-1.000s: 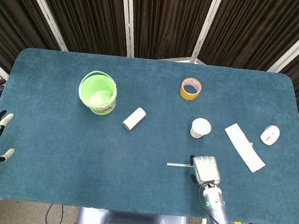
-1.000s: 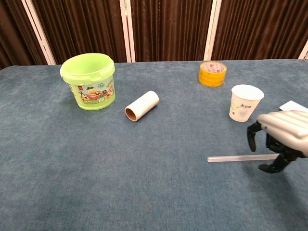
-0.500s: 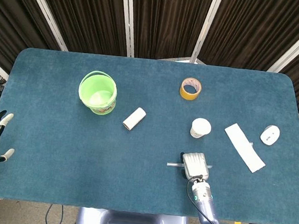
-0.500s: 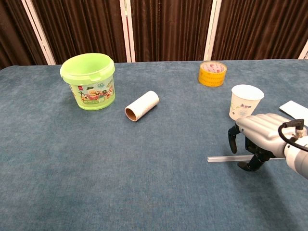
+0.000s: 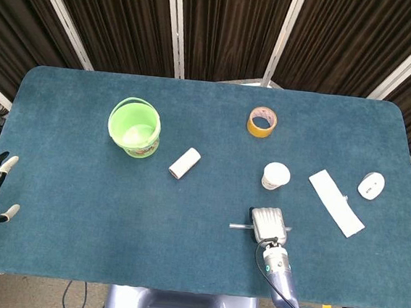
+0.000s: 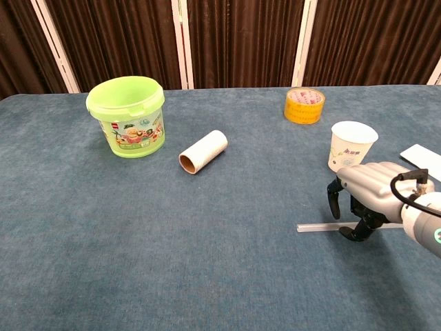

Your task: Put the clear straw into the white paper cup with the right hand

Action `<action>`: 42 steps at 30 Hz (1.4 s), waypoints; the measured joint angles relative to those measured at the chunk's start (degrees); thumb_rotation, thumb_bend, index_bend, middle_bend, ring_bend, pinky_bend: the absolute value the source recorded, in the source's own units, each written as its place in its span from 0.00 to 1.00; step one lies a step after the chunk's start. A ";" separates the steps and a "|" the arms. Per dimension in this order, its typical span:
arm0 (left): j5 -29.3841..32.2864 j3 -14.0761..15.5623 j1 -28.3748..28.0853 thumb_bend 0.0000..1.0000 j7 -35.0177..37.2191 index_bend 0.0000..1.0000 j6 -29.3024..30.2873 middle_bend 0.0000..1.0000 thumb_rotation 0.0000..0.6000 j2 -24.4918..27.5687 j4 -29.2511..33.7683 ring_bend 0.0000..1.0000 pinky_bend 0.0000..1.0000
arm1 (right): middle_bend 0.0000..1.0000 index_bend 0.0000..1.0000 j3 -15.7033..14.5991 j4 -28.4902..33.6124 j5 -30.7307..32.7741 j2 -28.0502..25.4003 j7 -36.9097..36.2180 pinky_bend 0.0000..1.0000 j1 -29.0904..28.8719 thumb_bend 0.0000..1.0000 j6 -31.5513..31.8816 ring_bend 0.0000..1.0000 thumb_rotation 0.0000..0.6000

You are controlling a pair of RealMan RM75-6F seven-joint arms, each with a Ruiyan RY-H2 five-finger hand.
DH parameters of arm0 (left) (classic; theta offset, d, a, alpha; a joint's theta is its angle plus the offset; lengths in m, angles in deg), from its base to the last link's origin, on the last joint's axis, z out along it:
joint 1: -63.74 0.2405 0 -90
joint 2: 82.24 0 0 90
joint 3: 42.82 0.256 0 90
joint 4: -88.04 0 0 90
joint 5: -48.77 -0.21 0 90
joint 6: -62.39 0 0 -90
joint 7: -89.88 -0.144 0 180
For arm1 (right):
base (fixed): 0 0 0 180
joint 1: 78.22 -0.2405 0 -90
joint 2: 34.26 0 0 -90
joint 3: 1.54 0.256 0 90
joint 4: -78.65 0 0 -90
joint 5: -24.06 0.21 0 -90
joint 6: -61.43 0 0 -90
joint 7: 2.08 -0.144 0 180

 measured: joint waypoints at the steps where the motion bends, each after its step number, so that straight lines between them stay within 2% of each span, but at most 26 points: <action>1: 0.00 0.00 0.00 0.24 0.01 0.00 -0.01 0.00 1.00 0.00 0.00 0.00 0.00 | 1.00 0.51 -0.05 -0.03 0.23 0.02 0.13 0.74 -0.09 0.37 0.00 0.85 1.00; 9: 0.00 0.02 0.00 0.24 0.07 0.00 -0.01 0.00 1.00 0.04 0.04 0.00 0.00 | 1.00 0.52 -0.40 -0.04 1.98 0.22 0.80 0.74 -0.94 0.39 0.09 0.85 1.00; 16: -0.02 0.04 0.01 0.24 0.10 0.00 0.01 0.00 1.00 0.06 0.03 0.00 0.00 | 1.00 0.58 -0.84 -0.56 2.59 0.50 0.65 0.74 -1.24 0.48 0.48 0.85 1.00; 23: 0.00 0.05 0.01 0.24 0.13 0.00 -0.02 0.00 1.00 0.08 0.06 0.00 0.00 | 1.00 0.59 -1.26 1.16 -0.14 -0.07 -1.57 0.73 -1.19 0.49 1.00 0.85 1.00; 34: -0.05 0.09 0.06 0.24 0.10 0.00 0.09 0.00 1.00 0.06 0.06 0.00 0.00 | 1.00 0.59 -2.67 10.37 -5.03 -5.48 -4.45 0.73 0.36 0.48 3.88 0.85 1.00; 42: -0.06 0.10 0.12 0.24 -0.14 0.00 0.20 0.00 1.00 -0.02 0.11 0.00 0.00 | 1.00 0.59 -2.25 20.34 -9.82 -13.45 -9.63 0.71 2.67 0.47 7.37 0.85 1.00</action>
